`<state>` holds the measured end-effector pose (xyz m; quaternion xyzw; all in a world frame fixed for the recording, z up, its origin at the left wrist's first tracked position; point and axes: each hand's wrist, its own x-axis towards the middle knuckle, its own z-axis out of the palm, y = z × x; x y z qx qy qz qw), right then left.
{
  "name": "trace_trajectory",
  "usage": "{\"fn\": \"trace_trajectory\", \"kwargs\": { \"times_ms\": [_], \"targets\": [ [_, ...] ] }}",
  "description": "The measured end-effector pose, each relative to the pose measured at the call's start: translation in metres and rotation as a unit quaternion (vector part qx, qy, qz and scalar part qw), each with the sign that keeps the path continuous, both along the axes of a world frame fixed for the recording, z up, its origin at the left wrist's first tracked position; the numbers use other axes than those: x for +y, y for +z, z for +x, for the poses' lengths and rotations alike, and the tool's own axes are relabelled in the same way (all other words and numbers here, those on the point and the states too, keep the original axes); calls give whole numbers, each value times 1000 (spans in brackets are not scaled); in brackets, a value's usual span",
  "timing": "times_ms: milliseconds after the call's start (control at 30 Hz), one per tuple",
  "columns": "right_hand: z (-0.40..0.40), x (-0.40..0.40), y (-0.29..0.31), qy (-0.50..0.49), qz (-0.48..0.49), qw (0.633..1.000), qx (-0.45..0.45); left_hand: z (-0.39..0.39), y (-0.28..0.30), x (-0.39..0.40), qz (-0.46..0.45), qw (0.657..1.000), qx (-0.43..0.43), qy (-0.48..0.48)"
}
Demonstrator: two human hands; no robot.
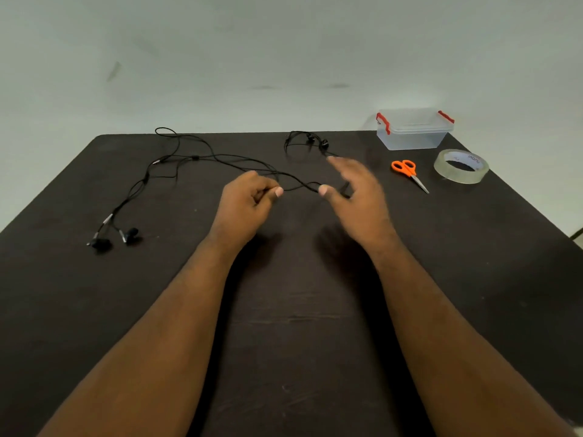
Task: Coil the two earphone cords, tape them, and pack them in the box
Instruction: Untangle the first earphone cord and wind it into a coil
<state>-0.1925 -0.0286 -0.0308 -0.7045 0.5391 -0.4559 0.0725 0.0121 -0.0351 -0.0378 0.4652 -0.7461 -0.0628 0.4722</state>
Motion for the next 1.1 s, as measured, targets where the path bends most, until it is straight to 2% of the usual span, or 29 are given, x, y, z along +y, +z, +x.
{"fn": "trace_trajectory", "kwargs": {
  "times_ms": [67, 167, 333, 500, 600, 700, 833, 1000, 1100],
  "targets": [
    [34, 5, -3, 132, 15, 989, -58, -6, -2, -1, 2, 999, -14, -39],
    [48, 1, -8, 184, 62, 976, -93, -6, -7, -8, 27, 997, -27, -71],
    [21, -13, -12, 149, 13, 989, -8, -4, -6, -11, 42, 997, 13, -57],
    [21, -13, -9, 134, -46, 990, 18, -2, -2, -9, 52, 997, 5, -58],
    [11, -17, -8, 82, -59, 995, 22, 3, 0, -7, 58, 997, 24, -44],
    [-15, -23, -6, 0, -54, 998, -13, 23, 3, -7, 66, 996, 64, -4],
    [-44, -26, -1, -94, -36, 995, -21, 52, 6, -14, 44, 995, 63, 60],
    [-47, -29, -4, -120, -28, 992, -10, 56, 1, -20, 23, 995, 45, 84],
    [-49, -32, -9, -131, 17, 991, -20, 48, -1, -21, 19, 995, 38, 93]
  ]
}}
